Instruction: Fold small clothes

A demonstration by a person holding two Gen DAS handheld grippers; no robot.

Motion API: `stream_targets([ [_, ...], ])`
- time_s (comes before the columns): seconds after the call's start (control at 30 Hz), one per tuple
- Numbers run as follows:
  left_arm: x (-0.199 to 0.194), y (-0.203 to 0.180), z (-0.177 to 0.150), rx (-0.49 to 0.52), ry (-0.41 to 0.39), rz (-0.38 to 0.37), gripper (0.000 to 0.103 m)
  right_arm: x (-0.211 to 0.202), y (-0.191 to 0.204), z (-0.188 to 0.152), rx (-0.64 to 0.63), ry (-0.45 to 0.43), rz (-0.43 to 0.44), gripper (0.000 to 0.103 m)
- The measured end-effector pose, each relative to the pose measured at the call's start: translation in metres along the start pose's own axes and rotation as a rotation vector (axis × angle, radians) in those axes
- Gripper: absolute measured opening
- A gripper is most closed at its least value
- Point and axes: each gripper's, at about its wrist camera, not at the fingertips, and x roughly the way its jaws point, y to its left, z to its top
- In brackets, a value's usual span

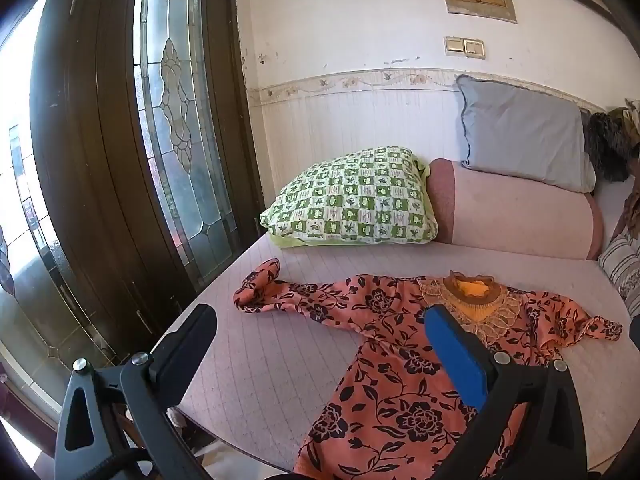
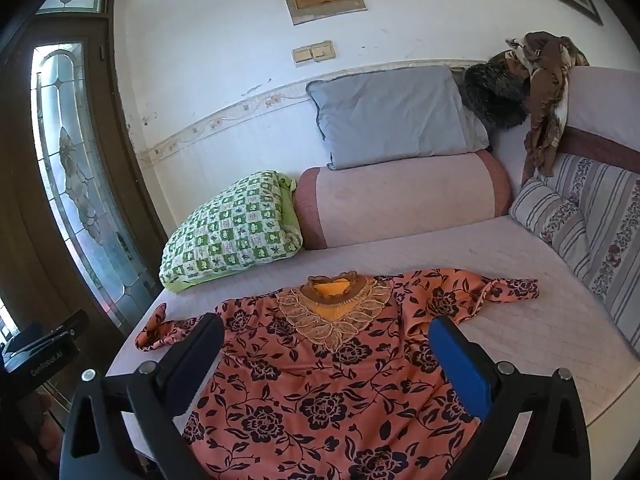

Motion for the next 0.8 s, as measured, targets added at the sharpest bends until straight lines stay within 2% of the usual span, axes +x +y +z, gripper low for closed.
stream_targets([
  [0.1,0.003,-0.001,-0.003,0.0,0.01,-0.01,0.103,0.001,-0.003,-0.003,-0.001,0.008,-0.001,0.103],
  [0.17,0.011,-0.003,-0.007,-0.004,0.05,-0.045,0.103,0.003,-0.008,-0.007,0.0,0.015,-0.004,0.103],
  [0.23,0.027,-0.008,-0.017,-0.013,0.132,-0.101,0.103,0.007,-0.021,-0.011,0.012,0.026,-0.005,0.103],
  [0.33,0.066,-0.027,-0.048,0.003,0.339,-0.194,0.103,0.014,-0.047,-0.014,0.049,0.04,-0.042,0.103],
  [0.4,0.089,-0.039,-0.066,0.001,0.461,-0.215,0.103,0.018,-0.067,-0.021,0.053,0.019,-0.09,0.103],
  [0.47,0.103,-0.05,-0.075,-0.017,0.51,-0.237,0.103,0.026,-0.088,-0.025,0.071,0.024,-0.13,0.103],
  [0.5,0.107,-0.054,-0.074,-0.025,0.494,-0.245,0.103,0.028,-0.1,-0.026,0.086,0.032,-0.141,0.103],
  [0.6,0.117,-0.071,-0.052,-0.011,0.371,-0.219,0.103,0.037,-0.132,-0.031,0.154,0.068,-0.172,0.103],
  [0.73,0.143,-0.092,-0.021,-0.037,0.215,-0.155,0.103,0.074,-0.168,-0.038,0.26,0.142,-0.121,0.103],
  [0.8,0.167,-0.103,-0.015,-0.069,0.232,-0.184,0.103,0.095,-0.193,-0.039,0.325,0.191,-0.118,0.103],
])
